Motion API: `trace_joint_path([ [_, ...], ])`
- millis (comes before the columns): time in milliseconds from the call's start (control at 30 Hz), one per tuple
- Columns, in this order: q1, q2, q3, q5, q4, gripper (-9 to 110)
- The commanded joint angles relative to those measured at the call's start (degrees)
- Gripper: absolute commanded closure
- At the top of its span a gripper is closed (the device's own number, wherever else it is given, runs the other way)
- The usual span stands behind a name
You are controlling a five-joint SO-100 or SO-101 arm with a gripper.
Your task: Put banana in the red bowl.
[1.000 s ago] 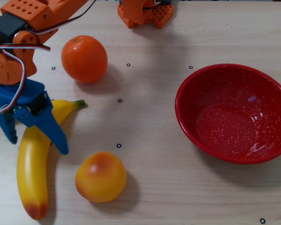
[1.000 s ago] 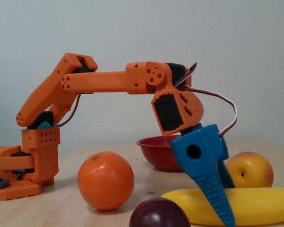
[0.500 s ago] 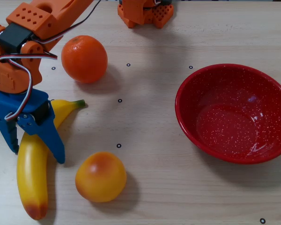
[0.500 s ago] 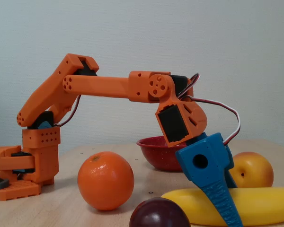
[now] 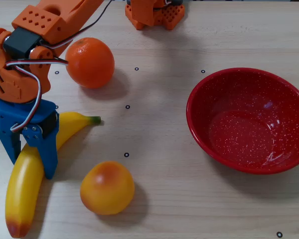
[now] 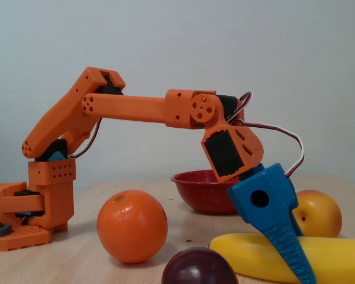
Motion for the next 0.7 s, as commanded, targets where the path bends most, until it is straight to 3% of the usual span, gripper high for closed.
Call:
trace_joint_path([
  [0, -0.2, 2.8, -1.6, -0.1, -1.0, 99],
  [667, -0.8, 9.6, -2.2, 3.5, 12.1, 102],
])
